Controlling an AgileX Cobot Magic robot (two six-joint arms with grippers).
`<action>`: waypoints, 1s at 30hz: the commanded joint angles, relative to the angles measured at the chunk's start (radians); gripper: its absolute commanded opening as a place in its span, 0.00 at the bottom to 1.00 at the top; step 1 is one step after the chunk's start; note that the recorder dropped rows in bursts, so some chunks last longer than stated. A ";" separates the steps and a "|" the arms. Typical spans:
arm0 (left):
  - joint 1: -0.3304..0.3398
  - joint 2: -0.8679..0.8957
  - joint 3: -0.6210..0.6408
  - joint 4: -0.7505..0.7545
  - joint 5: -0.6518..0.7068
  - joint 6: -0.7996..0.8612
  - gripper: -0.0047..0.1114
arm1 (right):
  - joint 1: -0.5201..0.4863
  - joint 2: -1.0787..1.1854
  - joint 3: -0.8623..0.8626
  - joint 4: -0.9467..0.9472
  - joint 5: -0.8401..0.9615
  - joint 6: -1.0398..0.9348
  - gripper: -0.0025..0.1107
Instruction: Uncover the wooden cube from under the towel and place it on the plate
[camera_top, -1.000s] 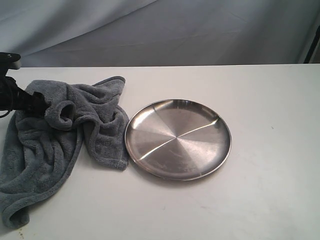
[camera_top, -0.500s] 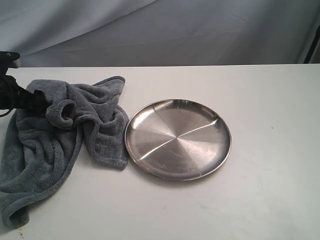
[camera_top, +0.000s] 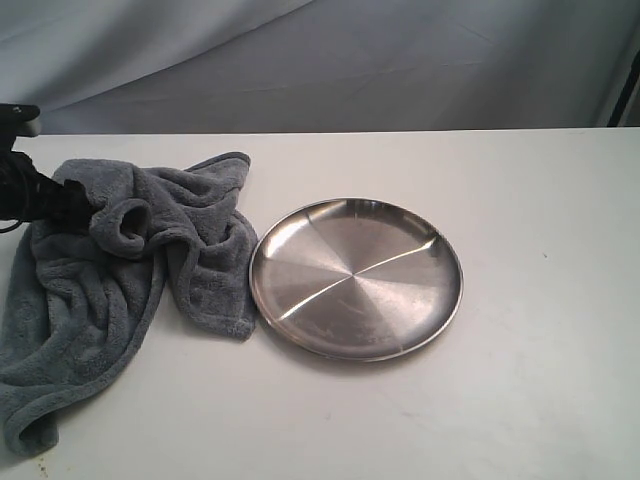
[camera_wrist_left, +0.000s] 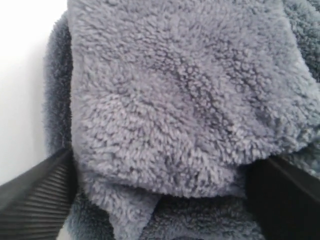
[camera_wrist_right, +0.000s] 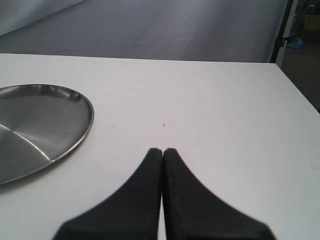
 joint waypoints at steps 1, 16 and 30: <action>-0.004 0.004 0.003 -0.001 0.005 -0.011 0.46 | 0.001 -0.003 0.003 0.005 -0.013 -0.001 0.02; -0.002 -0.085 0.003 0.033 0.114 -0.011 0.04 | 0.001 -0.003 0.003 0.005 -0.013 -0.001 0.02; -0.002 -0.404 0.003 0.021 0.252 -0.052 0.04 | 0.001 -0.003 0.003 0.005 -0.013 -0.001 0.02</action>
